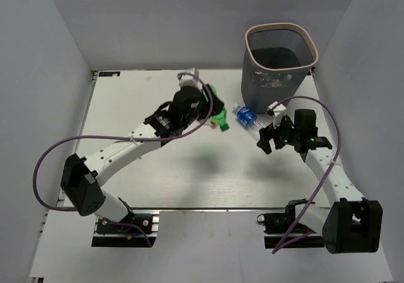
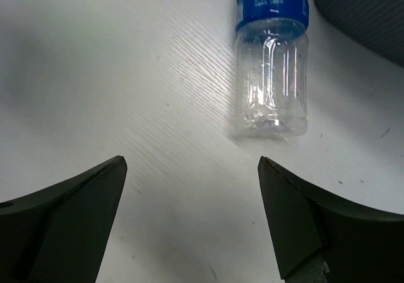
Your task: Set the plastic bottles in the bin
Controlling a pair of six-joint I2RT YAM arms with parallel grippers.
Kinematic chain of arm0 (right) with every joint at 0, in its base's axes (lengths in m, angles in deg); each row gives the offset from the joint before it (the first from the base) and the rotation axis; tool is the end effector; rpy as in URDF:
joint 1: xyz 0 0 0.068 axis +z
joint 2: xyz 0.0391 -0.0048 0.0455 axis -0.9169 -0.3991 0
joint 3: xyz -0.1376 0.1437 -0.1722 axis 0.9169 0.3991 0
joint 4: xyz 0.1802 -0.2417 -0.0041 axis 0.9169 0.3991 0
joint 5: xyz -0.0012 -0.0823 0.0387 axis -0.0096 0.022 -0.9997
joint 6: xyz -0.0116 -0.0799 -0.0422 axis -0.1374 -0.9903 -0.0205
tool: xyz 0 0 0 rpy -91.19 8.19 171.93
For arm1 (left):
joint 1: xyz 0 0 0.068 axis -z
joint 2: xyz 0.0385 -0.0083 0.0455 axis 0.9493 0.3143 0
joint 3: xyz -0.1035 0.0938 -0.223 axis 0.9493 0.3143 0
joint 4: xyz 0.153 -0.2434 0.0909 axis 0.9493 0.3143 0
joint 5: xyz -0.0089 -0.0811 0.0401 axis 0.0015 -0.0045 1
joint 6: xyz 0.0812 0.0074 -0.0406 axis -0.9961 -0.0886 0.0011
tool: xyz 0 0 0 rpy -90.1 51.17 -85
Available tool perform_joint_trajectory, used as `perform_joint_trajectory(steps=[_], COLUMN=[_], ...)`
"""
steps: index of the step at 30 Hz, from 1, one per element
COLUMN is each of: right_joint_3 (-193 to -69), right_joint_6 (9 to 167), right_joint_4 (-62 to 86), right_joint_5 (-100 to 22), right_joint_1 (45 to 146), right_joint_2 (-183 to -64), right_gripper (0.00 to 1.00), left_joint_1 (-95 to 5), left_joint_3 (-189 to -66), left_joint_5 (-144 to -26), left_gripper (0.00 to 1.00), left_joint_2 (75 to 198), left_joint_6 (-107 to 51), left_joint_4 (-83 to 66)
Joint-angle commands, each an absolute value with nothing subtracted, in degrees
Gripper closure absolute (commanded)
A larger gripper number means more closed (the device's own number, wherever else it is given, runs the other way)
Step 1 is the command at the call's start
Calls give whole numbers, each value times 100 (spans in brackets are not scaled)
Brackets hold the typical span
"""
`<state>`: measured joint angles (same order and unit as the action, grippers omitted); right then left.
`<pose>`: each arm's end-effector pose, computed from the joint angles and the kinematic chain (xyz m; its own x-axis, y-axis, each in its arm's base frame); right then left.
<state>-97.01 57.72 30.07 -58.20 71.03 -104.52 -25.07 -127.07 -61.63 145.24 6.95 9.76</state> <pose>0.3009 0.0608 0.2026 -0.4087 -0.3878 -0.8262 -0.6344 0.7715 -0.0483 0.3046 -0.2913 0.2931 -0.6166 -0.3593 -0.7005 0.1436 0.8235 -0.5488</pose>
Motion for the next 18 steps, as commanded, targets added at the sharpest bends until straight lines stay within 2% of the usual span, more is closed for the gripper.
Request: perform_joint_trajectory(steps=[1,7,15,18], right_joint_3=[-9669,-9564,-9458,-9353], right_joint_6=[5446,5437,5630,5639], right_joint_4=[2484,2308,2168,2168], right_joint_5=[-5401,-5145,-5014,-5031], right_joint_1=[7105,7096,7096,7096], right_joint_2=[-10668,-10932,-10994,-10915], right_gripper=[10,10,10,10], left_joint_1=[-2563,-2624,-2624,-2677], left_joint_3=[-13731,-15426,-18397,-18857], left_joint_5=[-6111,-6384,-6718,-6605], left_gripper=[73,73,73,73], left_joint_2=[14753,16252,18382,18796], left_joint_6=[-243,-367,-95,99], left_joint_4=[-236,-1625,-2144,-2364])
